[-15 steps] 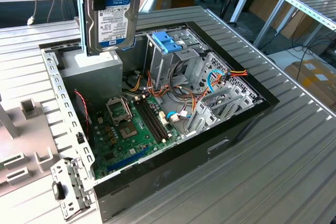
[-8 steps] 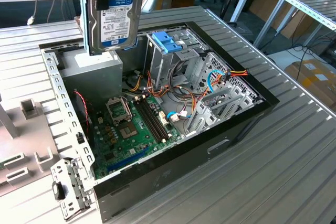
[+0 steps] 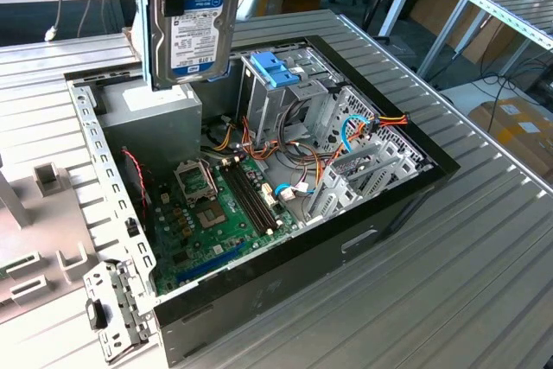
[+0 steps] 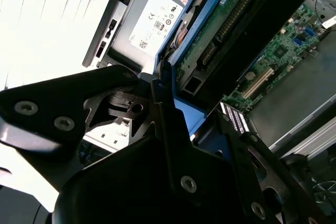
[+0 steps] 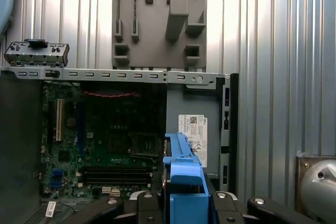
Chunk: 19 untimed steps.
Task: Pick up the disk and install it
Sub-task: 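Pick up the disk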
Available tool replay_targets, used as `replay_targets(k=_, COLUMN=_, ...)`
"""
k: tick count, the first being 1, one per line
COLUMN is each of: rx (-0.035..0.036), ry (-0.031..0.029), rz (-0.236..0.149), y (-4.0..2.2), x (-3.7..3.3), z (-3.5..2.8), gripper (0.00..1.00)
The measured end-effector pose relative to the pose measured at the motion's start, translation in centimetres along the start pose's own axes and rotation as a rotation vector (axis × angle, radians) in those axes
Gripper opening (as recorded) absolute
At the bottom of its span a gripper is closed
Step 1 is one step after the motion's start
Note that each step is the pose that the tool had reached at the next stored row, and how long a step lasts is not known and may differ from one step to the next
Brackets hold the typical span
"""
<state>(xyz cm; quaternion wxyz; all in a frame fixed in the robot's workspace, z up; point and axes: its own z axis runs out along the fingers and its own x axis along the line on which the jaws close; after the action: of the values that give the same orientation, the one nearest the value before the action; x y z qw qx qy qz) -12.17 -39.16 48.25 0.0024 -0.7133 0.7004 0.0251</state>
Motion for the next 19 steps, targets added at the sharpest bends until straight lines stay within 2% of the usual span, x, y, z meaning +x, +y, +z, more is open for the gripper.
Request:
replay_targets(k=8, rx=0.0000, ry=0.0000, rz=0.000, y=-0.66, x=0.01, z=-0.01, gripper=0.37)
replay_targets(k=19, rx=0.0000, ry=0.0000, rz=0.000, y=-0.71, x=0.14, z=-0.01, gripper=0.37)
